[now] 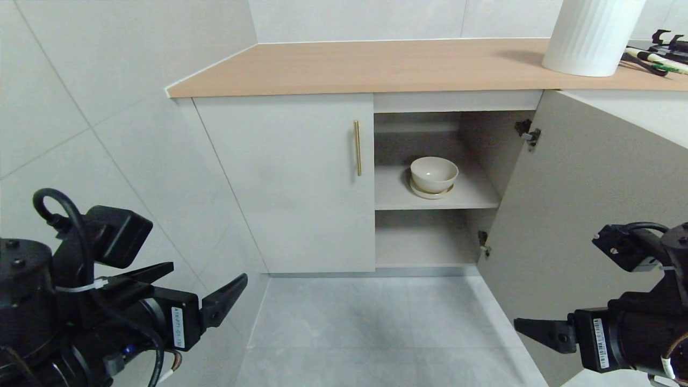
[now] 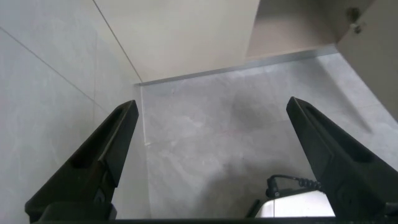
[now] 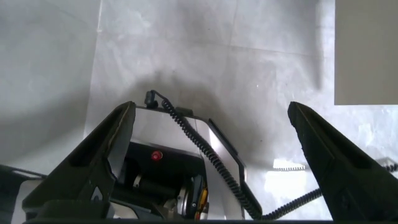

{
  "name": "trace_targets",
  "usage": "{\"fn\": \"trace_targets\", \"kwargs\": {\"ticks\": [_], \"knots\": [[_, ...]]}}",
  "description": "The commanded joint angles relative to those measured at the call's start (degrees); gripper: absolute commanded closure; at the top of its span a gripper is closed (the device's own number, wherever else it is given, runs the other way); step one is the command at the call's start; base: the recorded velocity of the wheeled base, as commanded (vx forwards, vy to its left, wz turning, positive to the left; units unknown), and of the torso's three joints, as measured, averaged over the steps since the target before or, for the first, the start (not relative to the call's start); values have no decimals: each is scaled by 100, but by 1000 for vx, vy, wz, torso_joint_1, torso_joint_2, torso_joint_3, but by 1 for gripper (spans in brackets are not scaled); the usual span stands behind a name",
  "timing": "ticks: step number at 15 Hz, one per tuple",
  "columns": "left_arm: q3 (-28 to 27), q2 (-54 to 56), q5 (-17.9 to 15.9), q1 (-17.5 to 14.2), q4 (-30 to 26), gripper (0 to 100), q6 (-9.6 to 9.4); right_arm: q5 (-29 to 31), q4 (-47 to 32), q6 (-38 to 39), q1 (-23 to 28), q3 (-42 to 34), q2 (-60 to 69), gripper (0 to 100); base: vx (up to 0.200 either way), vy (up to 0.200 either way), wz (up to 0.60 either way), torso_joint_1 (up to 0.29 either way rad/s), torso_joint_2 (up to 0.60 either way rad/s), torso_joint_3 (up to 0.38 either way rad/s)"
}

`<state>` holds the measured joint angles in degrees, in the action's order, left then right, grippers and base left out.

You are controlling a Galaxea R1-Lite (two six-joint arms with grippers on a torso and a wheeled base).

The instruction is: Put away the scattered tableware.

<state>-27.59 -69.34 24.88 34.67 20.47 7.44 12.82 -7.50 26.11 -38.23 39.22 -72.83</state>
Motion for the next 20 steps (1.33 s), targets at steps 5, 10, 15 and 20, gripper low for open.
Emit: {"fn": "trace_targets", "kwargs": {"ticks": [5, 10, 15, 20], "knots": [[17, -27, -10, -4, 1, 0, 3, 1, 3, -1, 0, -2, -21, 0, 0, 0, 0, 0, 0, 0], [17, -36, -1, -4, 1, 0, 3, 1, -6, -1, 0, -2, -30, 0, 0, 0, 0, 0, 0, 0], [8, -36, 17, -4, 1, 0, -5, 1, -6, -10, 0, -2, -30, 0, -80, -120, 0, 1, 3, 1], [8, -45, 17, -4, -8, 0, -5, 1, -24, -10, 0, -11, -30, 0, 0, -200, 0, -1, 0, 0]]}}
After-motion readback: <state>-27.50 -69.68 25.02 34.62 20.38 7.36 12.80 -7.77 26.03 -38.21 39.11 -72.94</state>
